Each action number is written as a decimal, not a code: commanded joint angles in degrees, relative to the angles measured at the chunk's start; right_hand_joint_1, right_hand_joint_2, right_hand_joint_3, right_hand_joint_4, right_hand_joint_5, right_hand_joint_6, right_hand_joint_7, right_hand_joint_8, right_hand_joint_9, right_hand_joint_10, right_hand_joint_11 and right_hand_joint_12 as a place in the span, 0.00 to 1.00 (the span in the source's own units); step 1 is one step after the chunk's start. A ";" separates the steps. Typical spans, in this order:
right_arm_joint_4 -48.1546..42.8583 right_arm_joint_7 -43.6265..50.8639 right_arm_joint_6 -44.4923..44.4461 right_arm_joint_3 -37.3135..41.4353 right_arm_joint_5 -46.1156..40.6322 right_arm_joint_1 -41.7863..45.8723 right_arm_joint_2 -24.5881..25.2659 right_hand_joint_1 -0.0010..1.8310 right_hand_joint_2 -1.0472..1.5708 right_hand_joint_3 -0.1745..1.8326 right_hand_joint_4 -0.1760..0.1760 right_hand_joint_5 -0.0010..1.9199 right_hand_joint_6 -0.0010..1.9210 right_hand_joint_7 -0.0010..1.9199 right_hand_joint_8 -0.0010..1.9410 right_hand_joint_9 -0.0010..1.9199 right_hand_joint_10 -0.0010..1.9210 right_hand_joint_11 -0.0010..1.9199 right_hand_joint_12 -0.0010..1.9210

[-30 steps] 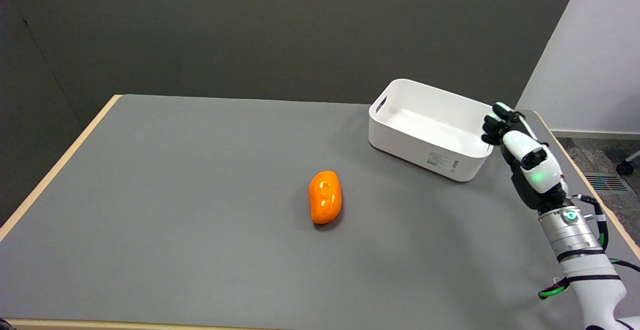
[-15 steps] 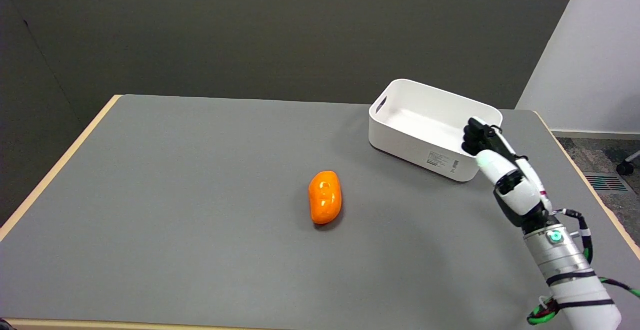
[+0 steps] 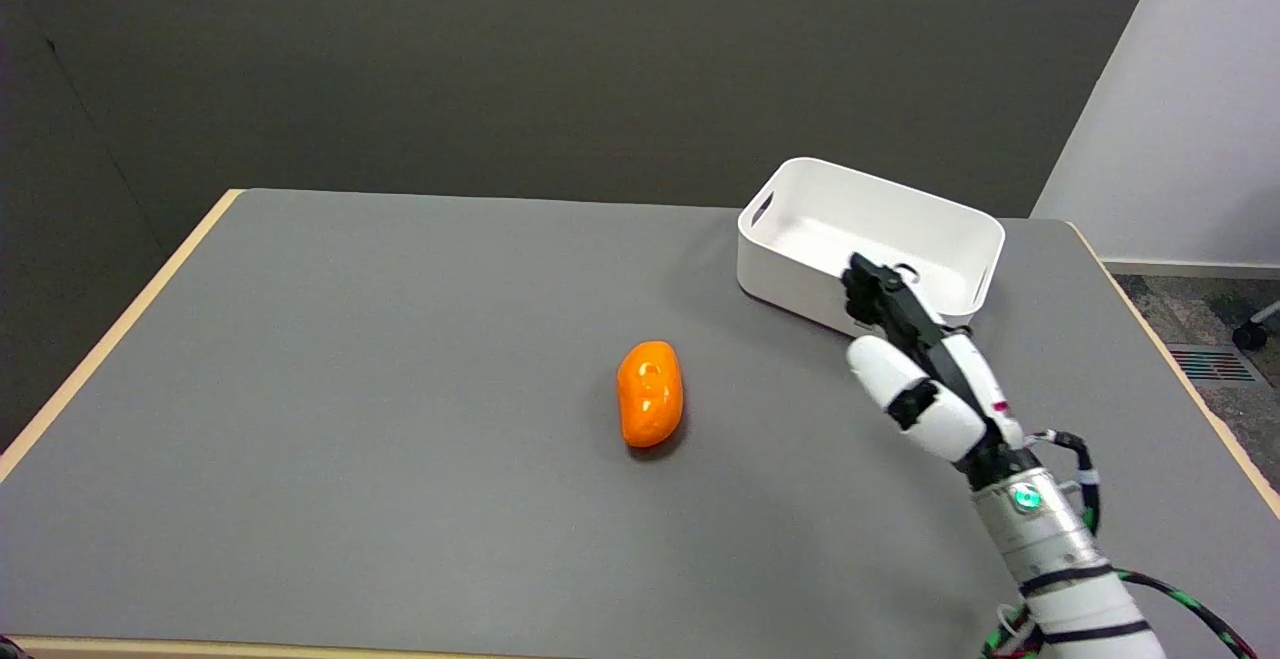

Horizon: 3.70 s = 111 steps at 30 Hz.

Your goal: Pick up mango.

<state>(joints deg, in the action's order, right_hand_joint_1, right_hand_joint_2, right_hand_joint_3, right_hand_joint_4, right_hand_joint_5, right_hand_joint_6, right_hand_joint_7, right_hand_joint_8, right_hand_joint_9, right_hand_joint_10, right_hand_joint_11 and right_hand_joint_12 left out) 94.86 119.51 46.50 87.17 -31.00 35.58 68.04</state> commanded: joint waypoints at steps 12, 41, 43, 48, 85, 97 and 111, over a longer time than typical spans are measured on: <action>-20.25 -11.56 -7.91 -6.06 30.85 -31.12 -27.88 0.25 0.63 0.59 0.69 0.03 0.08 0.04 0.11 0.02 0.24 0.00 0.37; -45.78 -20.13 17.77 -3.58 37.61 -36.28 -35.39 0.33 0.64 0.57 0.65 0.00 0.00 0.00 0.00 0.00 0.02 0.00 0.15; -49.72 -20.09 19.52 -3.59 36.05 -36.45 -35.66 0.31 0.64 0.55 0.66 0.00 0.00 0.00 0.00 0.00 0.04 0.00 0.19; -55.90 -19.61 23.02 -1.24 36.26 -37.53 -33.99 0.30 0.64 0.57 0.65 0.00 0.00 0.00 0.01 0.00 0.10 0.00 0.23; -47.08 -7.78 38.58 -14.08 47.81 -47.94 -30.95 0.37 0.64 0.59 0.67 0.00 0.02 0.00 0.03 0.00 0.11 0.00 0.26; -48.11 4.13 31.78 -29.13 49.64 -55.72 -30.21 0.37 0.65 0.57 0.66 0.00 0.02 0.00 0.03 0.00 0.11 0.00 0.25; -54.94 7.99 15.57 -51.30 49.64 -74.27 -23.64 0.40 0.65 0.56 0.61 0.00 0.00 0.00 0.00 0.00 0.00 0.00 0.08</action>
<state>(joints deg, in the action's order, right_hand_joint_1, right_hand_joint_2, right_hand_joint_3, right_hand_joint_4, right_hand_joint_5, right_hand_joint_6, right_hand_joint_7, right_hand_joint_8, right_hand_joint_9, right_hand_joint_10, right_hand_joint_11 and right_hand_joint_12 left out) 46.01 120.83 75.79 58.42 17.96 -20.97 38.50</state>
